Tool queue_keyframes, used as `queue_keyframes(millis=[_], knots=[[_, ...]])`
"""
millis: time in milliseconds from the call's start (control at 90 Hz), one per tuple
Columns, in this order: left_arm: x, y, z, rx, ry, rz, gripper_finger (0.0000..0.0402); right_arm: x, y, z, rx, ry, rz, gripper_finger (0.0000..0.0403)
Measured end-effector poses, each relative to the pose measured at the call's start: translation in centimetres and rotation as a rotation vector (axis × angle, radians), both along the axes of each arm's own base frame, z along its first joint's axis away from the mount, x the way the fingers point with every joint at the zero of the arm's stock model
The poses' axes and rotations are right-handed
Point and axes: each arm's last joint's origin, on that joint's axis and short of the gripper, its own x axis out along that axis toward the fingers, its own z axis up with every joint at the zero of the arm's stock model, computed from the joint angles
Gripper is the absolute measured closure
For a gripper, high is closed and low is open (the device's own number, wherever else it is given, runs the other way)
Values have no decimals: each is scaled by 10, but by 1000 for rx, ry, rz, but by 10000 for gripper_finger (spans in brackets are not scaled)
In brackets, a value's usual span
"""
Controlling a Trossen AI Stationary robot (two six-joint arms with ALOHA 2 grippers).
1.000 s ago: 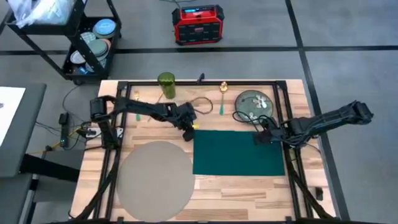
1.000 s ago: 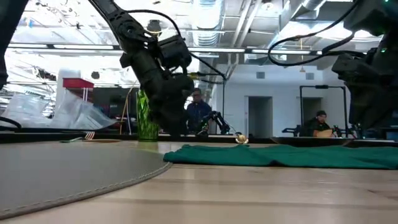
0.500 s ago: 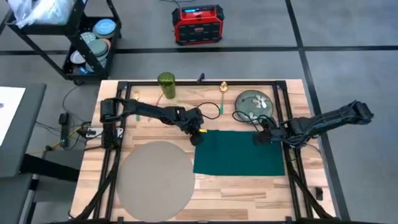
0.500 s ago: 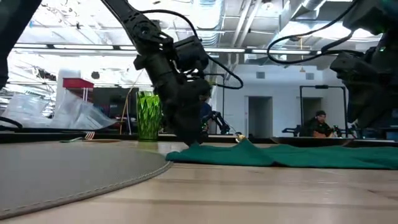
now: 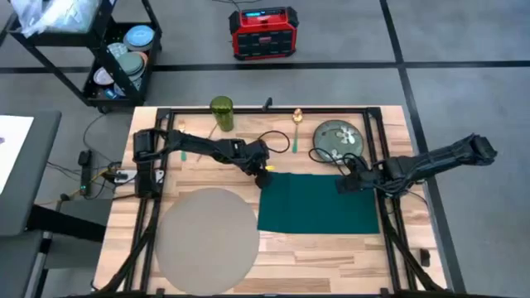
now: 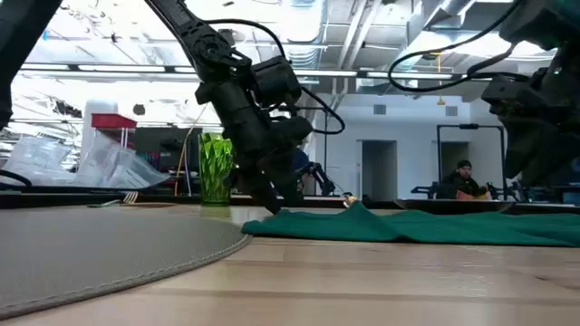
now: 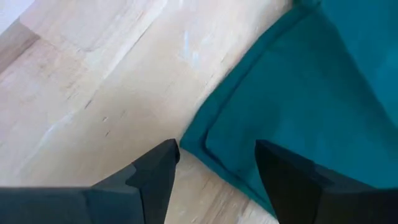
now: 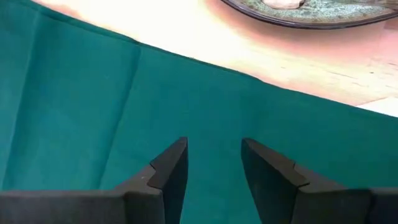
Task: Set table place
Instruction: Fold the green napkin
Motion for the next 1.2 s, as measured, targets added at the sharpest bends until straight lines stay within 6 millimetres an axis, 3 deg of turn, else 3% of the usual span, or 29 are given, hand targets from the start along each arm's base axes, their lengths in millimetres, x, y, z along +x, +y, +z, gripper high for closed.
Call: queue_keyframes(millis=[156, 411, 556, 1200], knots=[[1, 0, -3, -9, 2, 25, 220, 0, 0, 0, 0, 1, 1, 265], [13, -11, -32, -139, -13, -37, 339, 0, 1, 0, 11, 10, 30, 265], [17, -15, -37, -212, -33, -77, 393, 0, 1, 0, 14, 12, 33, 265], [-26, -8, 20, -71, 156, 15, 401, -6, -3, -2, 4, 77, 14, 265]])
